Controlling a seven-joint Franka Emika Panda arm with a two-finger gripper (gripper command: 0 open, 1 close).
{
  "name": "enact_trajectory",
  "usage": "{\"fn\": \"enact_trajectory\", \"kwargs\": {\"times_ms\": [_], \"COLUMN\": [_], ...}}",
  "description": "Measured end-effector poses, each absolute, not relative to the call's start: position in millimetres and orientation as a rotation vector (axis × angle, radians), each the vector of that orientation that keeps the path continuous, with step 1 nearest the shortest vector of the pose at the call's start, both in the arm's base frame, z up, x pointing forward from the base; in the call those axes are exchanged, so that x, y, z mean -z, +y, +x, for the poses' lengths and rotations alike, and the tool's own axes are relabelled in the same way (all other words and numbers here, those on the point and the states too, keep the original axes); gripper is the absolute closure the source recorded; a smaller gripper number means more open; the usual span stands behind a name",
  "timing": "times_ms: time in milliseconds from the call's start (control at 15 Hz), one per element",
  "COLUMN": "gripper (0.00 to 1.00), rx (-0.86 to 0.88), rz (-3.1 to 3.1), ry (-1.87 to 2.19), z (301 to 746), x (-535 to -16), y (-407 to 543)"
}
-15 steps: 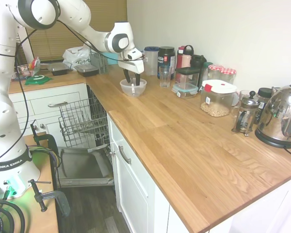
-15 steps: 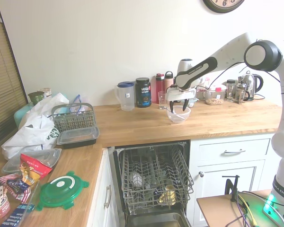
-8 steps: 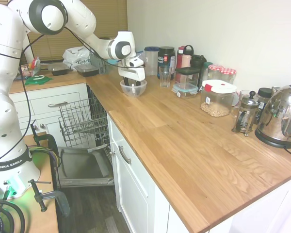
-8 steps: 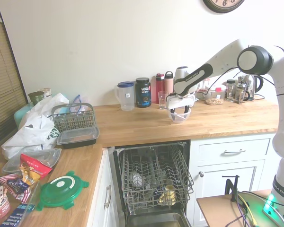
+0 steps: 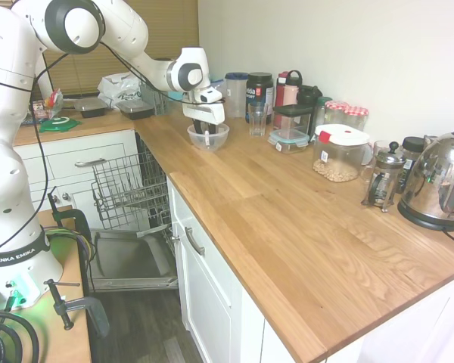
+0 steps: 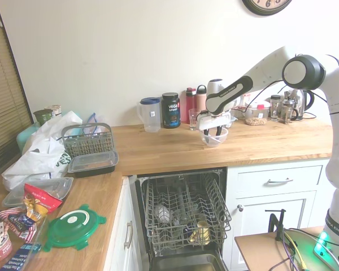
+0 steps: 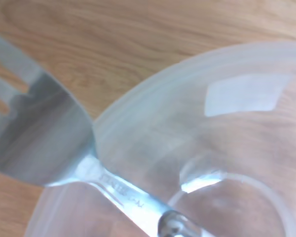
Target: Put the fork in the dishwasher
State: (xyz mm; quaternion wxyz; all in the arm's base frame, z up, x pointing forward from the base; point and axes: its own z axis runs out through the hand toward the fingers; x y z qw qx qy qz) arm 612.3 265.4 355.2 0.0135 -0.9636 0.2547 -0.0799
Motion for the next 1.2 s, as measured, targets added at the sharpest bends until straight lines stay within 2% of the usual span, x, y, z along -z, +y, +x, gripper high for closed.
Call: {"fn": "enact_trajectory", "kwargs": {"times_ms": [1000, 1200], "gripper": [1.0, 1.0], "rx": [0.285, 0.348], "rz": [-3.019, -3.004], "ry": [0.787, 0.764], "z": [618.1, 617.3], "x": [-364.8, -399.0], "y": [262.8, 270.4]}}
